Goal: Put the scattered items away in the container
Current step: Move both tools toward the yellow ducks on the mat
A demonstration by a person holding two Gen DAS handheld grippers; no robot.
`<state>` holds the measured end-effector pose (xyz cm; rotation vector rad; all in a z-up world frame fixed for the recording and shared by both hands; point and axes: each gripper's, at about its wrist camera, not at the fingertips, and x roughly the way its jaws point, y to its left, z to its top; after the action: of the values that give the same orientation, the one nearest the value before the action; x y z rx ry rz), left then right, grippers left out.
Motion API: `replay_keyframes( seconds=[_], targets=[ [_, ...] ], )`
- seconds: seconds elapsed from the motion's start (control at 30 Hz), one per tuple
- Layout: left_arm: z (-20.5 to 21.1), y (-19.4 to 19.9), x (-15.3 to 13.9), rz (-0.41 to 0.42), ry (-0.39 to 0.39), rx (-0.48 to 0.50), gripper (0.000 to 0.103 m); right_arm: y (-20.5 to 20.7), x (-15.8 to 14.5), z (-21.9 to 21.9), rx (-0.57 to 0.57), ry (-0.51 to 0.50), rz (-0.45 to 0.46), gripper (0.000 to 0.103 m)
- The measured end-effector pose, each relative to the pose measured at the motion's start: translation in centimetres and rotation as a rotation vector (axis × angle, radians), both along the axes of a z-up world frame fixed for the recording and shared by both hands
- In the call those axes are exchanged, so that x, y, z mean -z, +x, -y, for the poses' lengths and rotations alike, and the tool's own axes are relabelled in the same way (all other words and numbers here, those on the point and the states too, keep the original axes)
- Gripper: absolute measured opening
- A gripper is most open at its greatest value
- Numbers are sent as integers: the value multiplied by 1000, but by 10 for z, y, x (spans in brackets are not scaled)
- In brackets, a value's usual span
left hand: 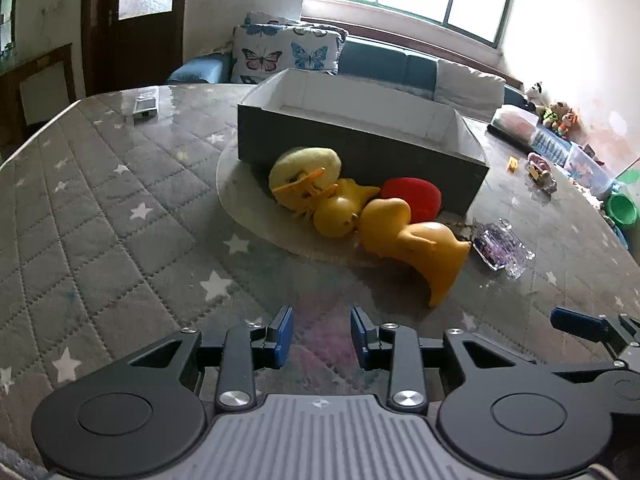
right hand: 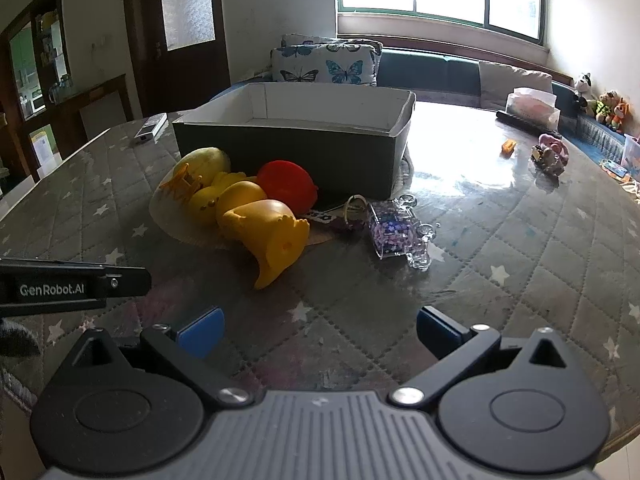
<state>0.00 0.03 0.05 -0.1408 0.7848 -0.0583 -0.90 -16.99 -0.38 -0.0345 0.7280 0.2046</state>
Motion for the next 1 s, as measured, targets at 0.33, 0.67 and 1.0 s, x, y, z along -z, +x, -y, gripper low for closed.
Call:
replay_keyframes(
  seconds=[0.33, 0.67, 1.0],
  targets=[
    [4, -1, 3, 2, 39, 3, 32, 1, 4, -4, -2, -3, -7, 103],
    [7, 1, 1, -9, 46, 11, 33, 3, 5, -5, -11, -2, -26, 103],
    [14, 2, 0, -17, 95, 1, 35, 4, 7, -6, -5, -7, -39, 103]
  ],
)
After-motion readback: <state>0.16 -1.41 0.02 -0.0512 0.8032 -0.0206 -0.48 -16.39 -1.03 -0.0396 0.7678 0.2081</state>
